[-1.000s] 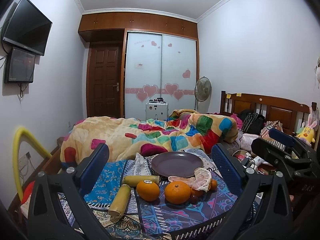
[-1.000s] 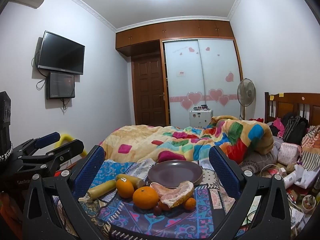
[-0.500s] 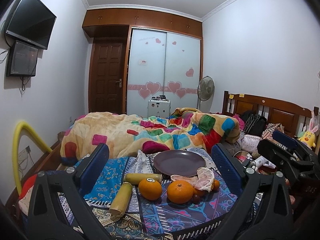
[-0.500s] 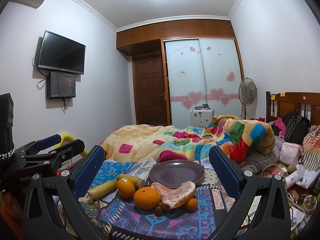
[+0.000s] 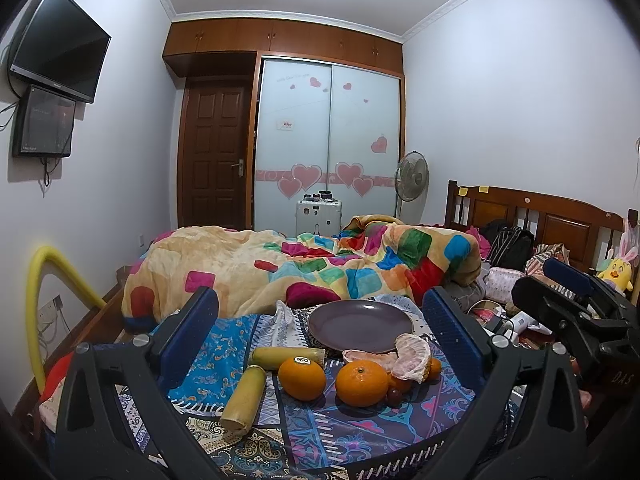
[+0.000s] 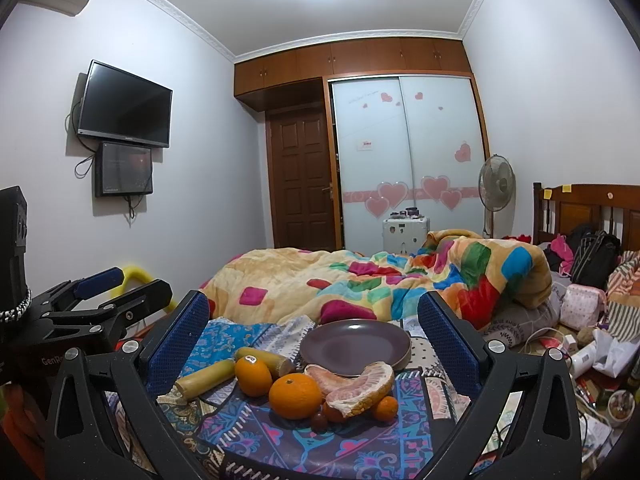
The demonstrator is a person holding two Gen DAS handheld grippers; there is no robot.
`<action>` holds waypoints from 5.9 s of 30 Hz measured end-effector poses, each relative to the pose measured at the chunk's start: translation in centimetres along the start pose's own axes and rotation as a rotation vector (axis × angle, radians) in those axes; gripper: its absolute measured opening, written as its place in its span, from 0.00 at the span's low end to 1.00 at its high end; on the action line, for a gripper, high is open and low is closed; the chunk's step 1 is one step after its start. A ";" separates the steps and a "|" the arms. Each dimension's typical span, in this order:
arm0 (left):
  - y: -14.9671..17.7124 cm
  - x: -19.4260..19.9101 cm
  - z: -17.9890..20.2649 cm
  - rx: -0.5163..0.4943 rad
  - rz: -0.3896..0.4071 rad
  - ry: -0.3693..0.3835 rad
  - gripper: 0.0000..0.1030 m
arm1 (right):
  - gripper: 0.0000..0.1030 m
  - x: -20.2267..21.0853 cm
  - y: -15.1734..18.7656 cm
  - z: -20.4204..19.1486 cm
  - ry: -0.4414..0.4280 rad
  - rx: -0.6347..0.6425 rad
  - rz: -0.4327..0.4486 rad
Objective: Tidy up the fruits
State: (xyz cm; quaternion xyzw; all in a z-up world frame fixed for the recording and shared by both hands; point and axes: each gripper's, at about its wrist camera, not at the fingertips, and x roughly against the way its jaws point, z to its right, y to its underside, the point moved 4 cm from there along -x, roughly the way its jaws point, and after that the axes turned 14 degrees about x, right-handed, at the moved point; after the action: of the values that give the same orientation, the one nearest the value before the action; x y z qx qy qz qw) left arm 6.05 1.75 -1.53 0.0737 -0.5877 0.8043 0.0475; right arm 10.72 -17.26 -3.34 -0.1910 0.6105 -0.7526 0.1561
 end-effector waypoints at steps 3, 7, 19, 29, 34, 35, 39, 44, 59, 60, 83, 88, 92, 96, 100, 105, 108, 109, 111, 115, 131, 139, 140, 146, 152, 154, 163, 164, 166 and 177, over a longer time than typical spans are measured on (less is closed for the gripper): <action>0.0 0.0 0.0 -0.003 0.000 -0.002 1.00 | 1.00 0.0 0.0 0.0 0.001 0.000 -0.001; 0.1 -0.1 -0.1 -0.014 0.001 -0.007 1.00 | 1.00 0.0 0.0 -0.1 0.000 -0.001 -0.002; 0.1 -0.1 -0.1 -0.017 0.000 -0.010 1.00 | 1.00 -0.4 0.5 -0.7 0.001 -0.004 -0.011; 1.2 -1.9 -0.9 -0.030 -0.030 -0.049 1.00 | 1.00 -1.8 1.9 0.3 -0.002 -0.018 -0.063; 2.5 -4.0 -2.4 -0.018 -0.101 -0.062 1.00 | 1.00 -3.9 4.0 1.3 0.008 -0.027 -0.152; 2.8 -4.4 -2.6 -0.016 -0.116 -0.066 1.00 | 1.00 -4.2 4.5 1.5 0.008 -0.029 -0.171; 4.4 -6.8 -4.1 -0.010 -0.200 -0.095 1.00 | 1.00 -5.6 6.6 2.4 0.010 -0.032 -0.251; 6.4 -9.7 -6.6 0.011 -0.294 -0.141 1.00 | 1.00 -7.7 9.5 3.4 0.006 -0.025 -0.365; 10.3 -14.8 -9.0 -0.095 -0.514 -0.211 0.91 | 1.00 -13.4 12.2 4.1 -0.148 -0.018 -0.565; 10.3 -15.0 -9.2 -0.100 -0.519 -0.213 0.87 | 1.00 -13.6 12.2 4.1 -0.160 -0.018 -0.571; 11.7 -17.0 -11.3 -0.085 -0.678 -0.177 0.40 | 0.52 -16.8 12.2 3.6 -0.253 -0.082 -0.623; 11.9 -17.6 -11.4 -0.079 -0.691 -0.172 0.39 | 0.42 -16.6 11.5 3.2 -0.282 -0.062 -0.615; 12.1 -17.9 -11.4 -0.083 -0.692 -0.174 0.37 | 0.44 -16.8 11.8 2.3 -0.314 -0.061 -0.640; 12.1 -18.0 -11.6 -0.081 -0.688 -0.172 0.37 | 0.54 -16.7 12.4 2.0 -0.316 -0.068 -0.670; 12.2 -18.2 -11.6 -0.087 -0.684 -0.169 0.36 | 0.54 -16.5 12.3 1.8 -0.289 -0.038 -0.669; 12.0 -18.1 -11.8 -0.059 -0.692 -0.161 0.34 | 0.47 -16.5 12.2 2.0 -0.278 -0.032 -0.659; 11.6 -17.4 -11.7 -0.058 -0.678 -0.160 0.34 | 0.46 -16.1 11.7 2.1 -0.266 -0.015 -0.641; 11.4 -17.1 -11.7 -0.059 -0.672 -0.159 0.34 | 0.46 -16.0 11.6 2.0 -0.261 -0.002 -0.635; 10.8 -16.6 -11.5 -0.062 -0.653 -0.162 0.34 | 0.45 -15.7 11.3 1.8 -0.253 0.015 -0.622; 9.1 -15.7 -10.6 -0.065 -0.613 -0.154 0.34 | 0.45 -15.0 10.0 1.8 -0.252 0.021 -0.579; 2.8 -16.7 -4.1 -0.091 -0.473 -0.069 0.34 | 0.45 -14.8 4.8 4.5 -0.173 0.009 -0.445; 1.2 -19.9 -1.4 -0.122 -0.441 -0.072 0.34 | 0.45 -16.5 3.5 6.4 -0.132 0.020 -0.409; 1.1 -20.6 -1.1 -0.122 -0.443 -0.076 0.34 | 0.45 -16.7 3.5 6.6 -0.129 0.021 -0.409; 1.0 -23.9 -0.5 -0.115 -0.461 -0.086 0.34 | 0.45 -19.1 4.2 7.8 -0.118 0.016 -0.417; 1.7 -27.3 0.0 -0.124 -0.489 -0.109 0.34 | 0.45 -21.6 5.8 8.5 -0.123 0.021 -0.455; 2.2 -28.5 0.2 -0.126 -0.507 -0.114 0.34 | 0.45 -22.5 6.5 8.5 -0.124 0.031 -0.473; 5.0 -33.2 -0.3 -0.122 -0.641 -0.142 0.34 | 0.45 -26.1 10.5 8.1 -0.172 0.062 -0.591; 5.5 -33.8 -0.4 -0.120 -0.667 -0.145 0.34 | 0.45 -26.3 10.8 8.1 -0.176 0.064 -0.601; 6.2 -34.6 -0.6 -0.113 -0.707 -0.151 0.34 | 0.45 -26.8 11.5 8.0 -0.183 0.073 -0.630; 6.3 -35.9 0.8 -0.198 -0.741 -0.169 0.34 | 0.46 -27.7 12.5 7.3 -0.223 0.087 -0.692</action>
State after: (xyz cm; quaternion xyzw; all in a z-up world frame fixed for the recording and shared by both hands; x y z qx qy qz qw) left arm 40.43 -0.54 -13.49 0.3421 -0.5978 0.6632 0.2928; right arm 38.57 -13.14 -16.93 -0.4603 0.4564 -0.7607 -0.0345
